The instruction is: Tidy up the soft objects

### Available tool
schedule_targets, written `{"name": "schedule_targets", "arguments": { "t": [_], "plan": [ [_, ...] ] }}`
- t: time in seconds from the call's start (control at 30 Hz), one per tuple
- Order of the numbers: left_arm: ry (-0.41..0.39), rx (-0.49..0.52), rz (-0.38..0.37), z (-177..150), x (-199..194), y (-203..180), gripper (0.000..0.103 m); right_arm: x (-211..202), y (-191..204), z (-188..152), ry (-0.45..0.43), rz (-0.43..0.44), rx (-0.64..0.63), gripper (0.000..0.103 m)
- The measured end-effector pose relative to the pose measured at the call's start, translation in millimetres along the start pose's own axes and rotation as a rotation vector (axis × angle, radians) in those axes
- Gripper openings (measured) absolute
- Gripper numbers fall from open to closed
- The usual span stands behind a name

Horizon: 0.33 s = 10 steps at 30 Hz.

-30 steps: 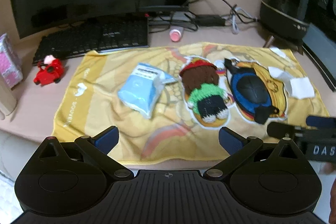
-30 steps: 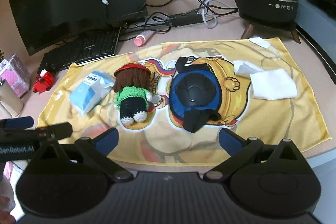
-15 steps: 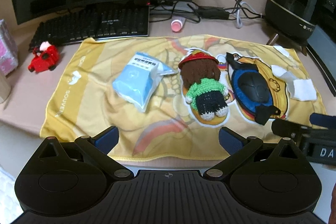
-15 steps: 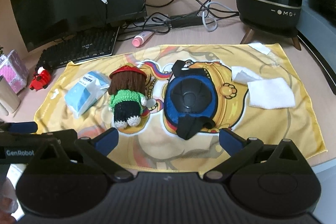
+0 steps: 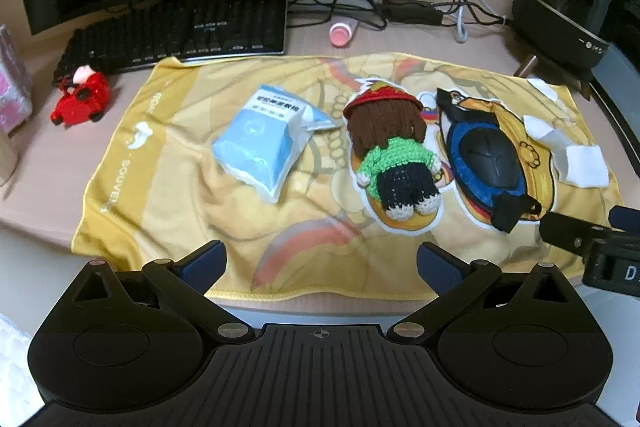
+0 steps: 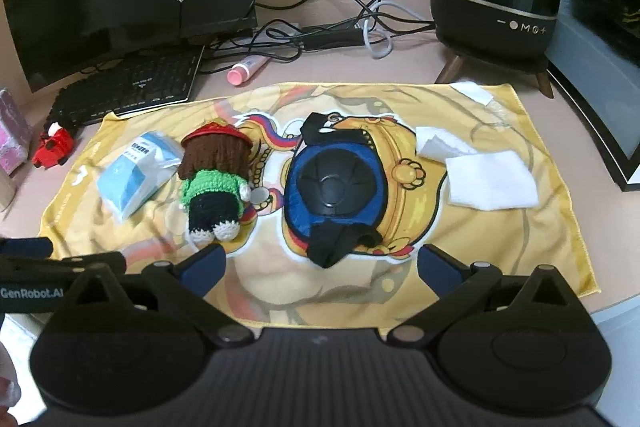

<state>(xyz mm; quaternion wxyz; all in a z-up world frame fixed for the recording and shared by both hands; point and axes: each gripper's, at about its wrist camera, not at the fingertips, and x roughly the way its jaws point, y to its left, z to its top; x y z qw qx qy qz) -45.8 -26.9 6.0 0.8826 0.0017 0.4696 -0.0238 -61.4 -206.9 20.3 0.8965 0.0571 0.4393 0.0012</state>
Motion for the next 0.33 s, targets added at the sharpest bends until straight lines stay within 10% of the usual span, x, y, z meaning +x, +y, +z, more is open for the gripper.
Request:
{"name": "schedule_targets", "arguments": {
  "t": [0.33],
  "plan": [
    [-0.01,0.006,0.016,4.6,-0.3,-3.0,0.103,1.0,-6.2,0.9,0.009,0.003,-0.011,0.103]
  ]
}}
